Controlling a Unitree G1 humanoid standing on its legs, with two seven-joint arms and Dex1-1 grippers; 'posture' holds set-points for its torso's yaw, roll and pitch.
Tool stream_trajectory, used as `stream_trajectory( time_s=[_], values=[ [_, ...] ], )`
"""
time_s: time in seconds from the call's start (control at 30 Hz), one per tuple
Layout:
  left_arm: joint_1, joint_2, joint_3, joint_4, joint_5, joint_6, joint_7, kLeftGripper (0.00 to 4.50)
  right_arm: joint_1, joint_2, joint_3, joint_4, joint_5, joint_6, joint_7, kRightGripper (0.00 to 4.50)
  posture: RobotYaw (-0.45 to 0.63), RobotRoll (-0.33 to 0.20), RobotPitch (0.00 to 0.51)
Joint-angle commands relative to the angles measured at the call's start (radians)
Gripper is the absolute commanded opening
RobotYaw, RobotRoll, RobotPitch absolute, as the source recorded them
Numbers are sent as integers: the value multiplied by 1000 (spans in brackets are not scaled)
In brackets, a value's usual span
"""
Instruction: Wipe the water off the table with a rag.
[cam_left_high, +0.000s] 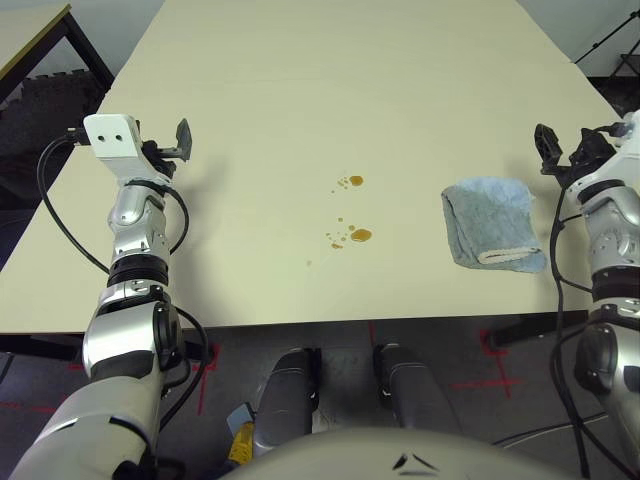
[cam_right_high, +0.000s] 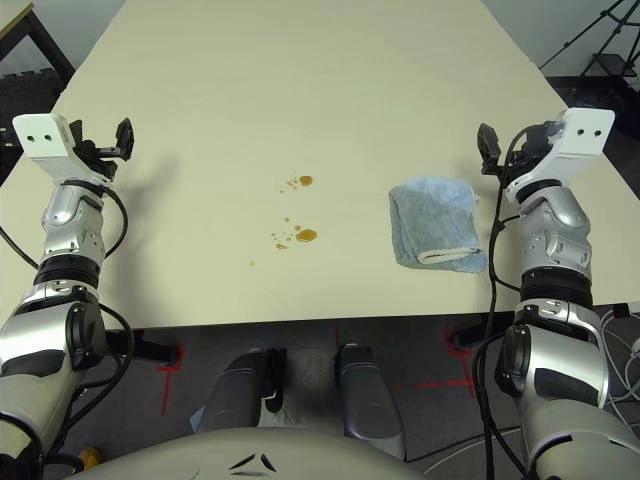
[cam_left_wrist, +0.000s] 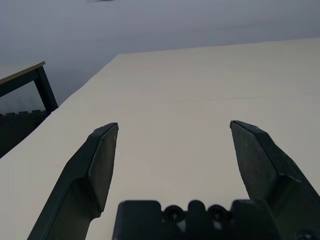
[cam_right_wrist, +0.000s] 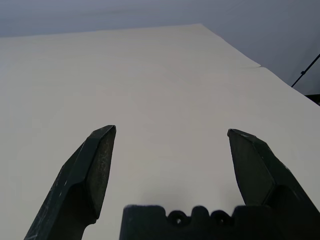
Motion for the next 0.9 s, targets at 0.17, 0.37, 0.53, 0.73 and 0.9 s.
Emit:
stream_trajectory(
  time_s=[0.17,0.37,0.53,0.73,0.9],
  values=[
    [16,-8,-3,9,6,-7,0,4500,-15,-2,4,6,-5,-9,6,4454,-120,0,149],
    [15,-11,-3,7,0,-1,-28,4500,0,-1,3,-16,-2,5,4,4454,-131,0,154],
    [19,-27,-8,-41,-54,35,-188,4500,14,0,1,-35,1,16,0,4454,-139,0,153],
    [101,-42,-38,-265,-178,212,-489,4500,31,-5,-5,-52,3,26,-4,4454,-144,0,158],
    [240,-2,-112,-547,-281,443,-715,4500,46,-6,-8,-71,6,40,-6,4454,-144,0,159]
  ],
)
